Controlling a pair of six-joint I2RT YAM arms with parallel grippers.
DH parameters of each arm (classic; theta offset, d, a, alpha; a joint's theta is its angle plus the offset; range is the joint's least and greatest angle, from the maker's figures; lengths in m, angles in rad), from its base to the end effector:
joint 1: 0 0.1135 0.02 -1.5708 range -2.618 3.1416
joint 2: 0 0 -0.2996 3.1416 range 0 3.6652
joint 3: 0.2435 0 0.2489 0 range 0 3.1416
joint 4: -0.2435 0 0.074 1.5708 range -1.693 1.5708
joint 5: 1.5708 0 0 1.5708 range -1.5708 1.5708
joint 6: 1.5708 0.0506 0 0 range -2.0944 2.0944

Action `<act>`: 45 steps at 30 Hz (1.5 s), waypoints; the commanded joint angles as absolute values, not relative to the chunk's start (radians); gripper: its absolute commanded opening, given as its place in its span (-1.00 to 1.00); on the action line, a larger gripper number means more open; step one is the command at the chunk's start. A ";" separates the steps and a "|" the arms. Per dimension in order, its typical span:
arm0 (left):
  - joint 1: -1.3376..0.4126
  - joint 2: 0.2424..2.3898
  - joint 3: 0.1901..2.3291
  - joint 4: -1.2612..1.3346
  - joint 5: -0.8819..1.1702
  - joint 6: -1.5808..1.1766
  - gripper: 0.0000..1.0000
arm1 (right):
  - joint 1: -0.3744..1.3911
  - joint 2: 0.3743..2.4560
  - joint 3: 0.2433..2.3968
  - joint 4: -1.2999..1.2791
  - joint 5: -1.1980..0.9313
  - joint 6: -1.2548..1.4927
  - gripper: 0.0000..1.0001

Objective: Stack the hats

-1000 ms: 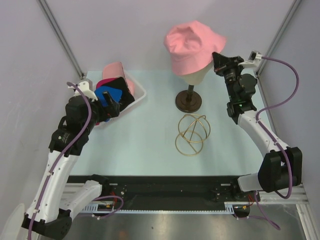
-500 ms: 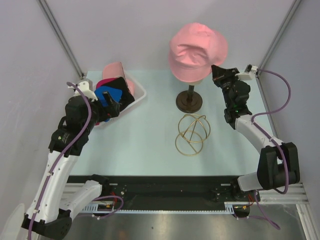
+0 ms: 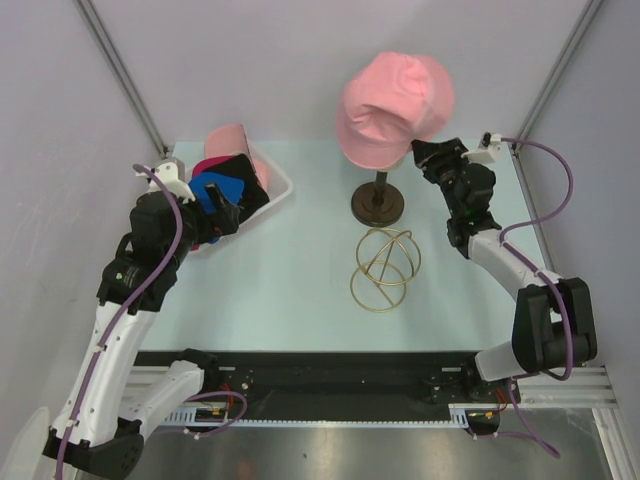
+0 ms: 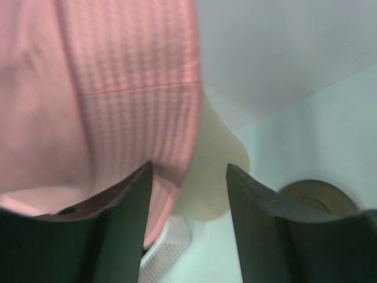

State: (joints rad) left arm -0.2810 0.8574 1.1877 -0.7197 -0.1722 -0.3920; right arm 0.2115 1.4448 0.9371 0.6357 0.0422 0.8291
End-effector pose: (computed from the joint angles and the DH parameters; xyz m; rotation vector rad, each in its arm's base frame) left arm 0.1442 -0.0326 0.4281 -0.2221 1.9516 -0.2744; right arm 0.3389 0.0706 0.3616 0.4886 1.4135 0.8177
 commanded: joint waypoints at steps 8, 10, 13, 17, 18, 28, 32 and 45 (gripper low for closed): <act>-0.273 0.874 1.233 -0.692 -0.173 -0.373 1.00 | 0.120 1.203 0.880 0.516 -0.118 0.597 0.62; -0.273 0.879 1.236 -0.692 -0.172 -0.373 1.00 | 0.100 1.174 0.909 0.479 -0.136 0.556 0.62; -0.273 0.885 1.243 -0.692 -0.172 -0.370 1.00 | 0.017 1.205 1.006 0.450 -0.280 0.545 0.62; -0.272 0.894 1.250 -0.692 -0.164 -0.365 0.99 | -0.063 1.354 1.170 0.460 -0.484 0.590 0.59; -0.272 0.894 1.250 -0.693 -0.163 -0.365 0.99 | -0.087 1.388 1.205 0.466 -0.559 0.609 0.57; -0.273 0.870 1.249 -0.719 -0.192 -0.365 1.00 | -0.141 1.687 1.445 0.643 -0.738 0.818 0.53; -0.273 0.858 1.246 -0.729 -0.209 -0.365 1.00 | -0.143 1.744 1.479 0.702 -0.776 0.873 0.51; -0.272 0.871 1.243 -0.721 -0.210 -0.374 1.00 | -0.132 1.861 1.548 0.885 -0.822 1.052 0.09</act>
